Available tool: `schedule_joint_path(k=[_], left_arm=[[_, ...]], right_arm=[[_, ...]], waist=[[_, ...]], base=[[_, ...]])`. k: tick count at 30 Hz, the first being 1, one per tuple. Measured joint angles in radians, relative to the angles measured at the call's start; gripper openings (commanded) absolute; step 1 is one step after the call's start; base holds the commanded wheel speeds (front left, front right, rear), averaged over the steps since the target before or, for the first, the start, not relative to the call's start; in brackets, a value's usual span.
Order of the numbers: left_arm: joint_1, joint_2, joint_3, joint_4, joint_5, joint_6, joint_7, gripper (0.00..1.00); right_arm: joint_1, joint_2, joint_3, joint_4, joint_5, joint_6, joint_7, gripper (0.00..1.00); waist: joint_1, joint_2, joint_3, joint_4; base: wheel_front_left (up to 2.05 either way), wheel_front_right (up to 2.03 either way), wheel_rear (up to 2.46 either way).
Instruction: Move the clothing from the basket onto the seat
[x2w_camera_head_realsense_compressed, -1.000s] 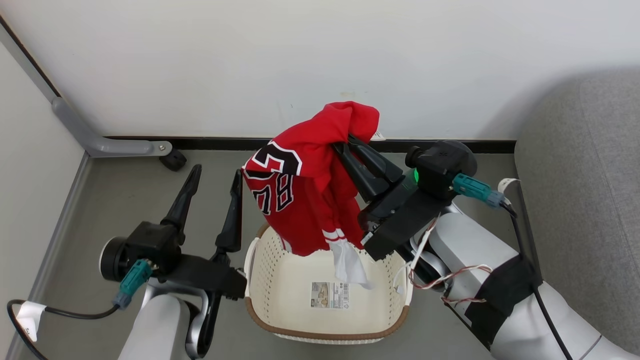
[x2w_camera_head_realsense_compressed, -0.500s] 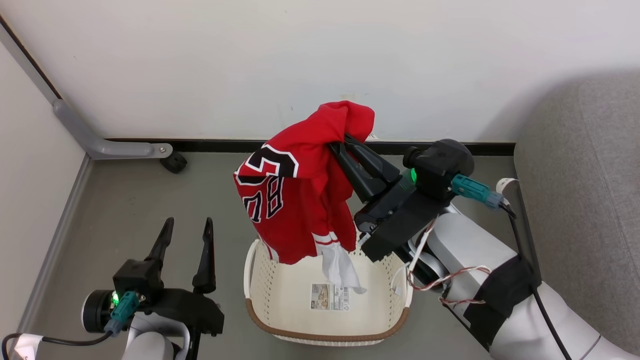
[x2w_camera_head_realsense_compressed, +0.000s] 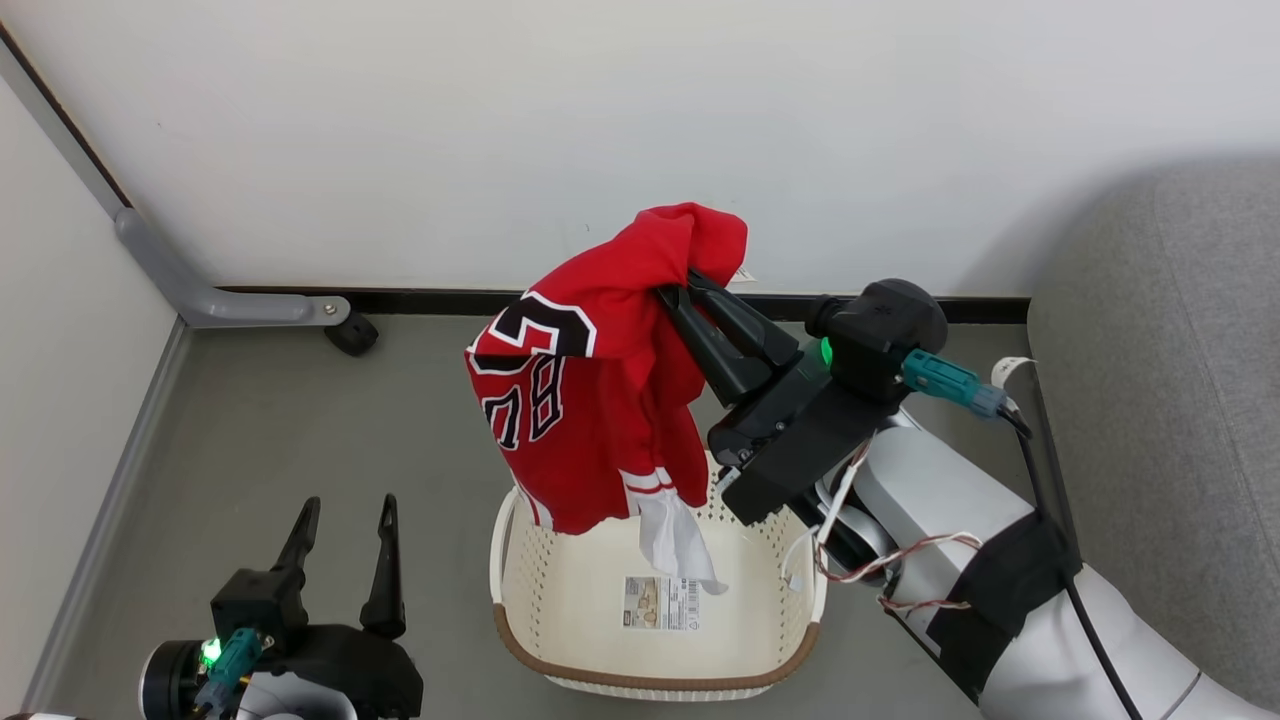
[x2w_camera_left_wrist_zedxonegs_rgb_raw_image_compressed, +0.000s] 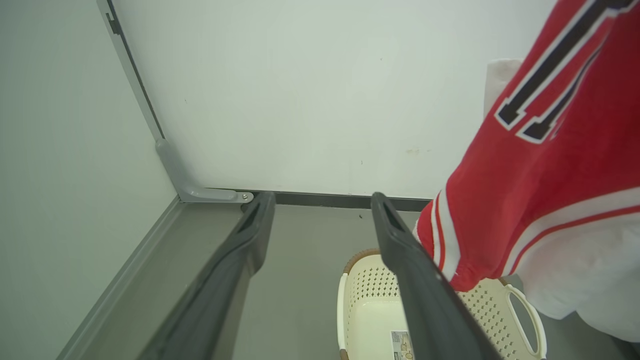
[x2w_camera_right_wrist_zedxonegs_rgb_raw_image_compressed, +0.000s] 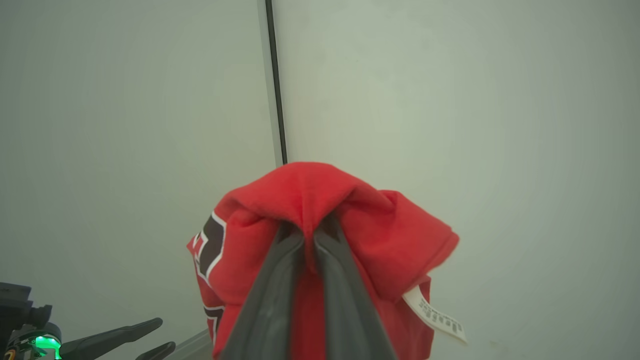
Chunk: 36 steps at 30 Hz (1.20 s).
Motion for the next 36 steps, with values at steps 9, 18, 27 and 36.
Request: schedule_joint_path(k=[9, 18, 27, 36], left_arm=[[0.051, 0.001, 0.03, -0.002, 0.009, 0.009, 0.0, 1.0], [0.088, 0.005, 0.04, -0.024, 0.018, -0.002, 0.0, 1.0], [0.104, 0.004, 0.056, -0.044, 0.026, -0.01, 0.0, 1.0], [0.124, -0.01, 0.06, -0.054, 0.033, -0.011, 0.0, 1.0]], right_arm=[[0.018, 0.0, 0.0, -0.005, 0.0, 0.0, 0.0, 0.0], [0.021, 0.0, -0.001, -0.006, 0.001, 0.0, 0.0, 0.0], [0.024, 0.001, -0.002, -0.01, 0.005, 0.0, 0.0, 0.0], [0.03, 0.001, -0.003, -0.016, 0.006, 0.0, 0.0, 0.0]], waist=[[0.0, 0.0, -0.012, 0.001], [0.0, 0.0, -0.022, -0.002], [0.0, 0.0, -0.03, -0.006], [0.0, 0.0, -0.032, -0.009]], base=[[0.0, 0.0, 0.0], [0.0, 0.0, 0.0], [0.0, 0.0, 0.0], [0.0, 0.0, 0.0]])
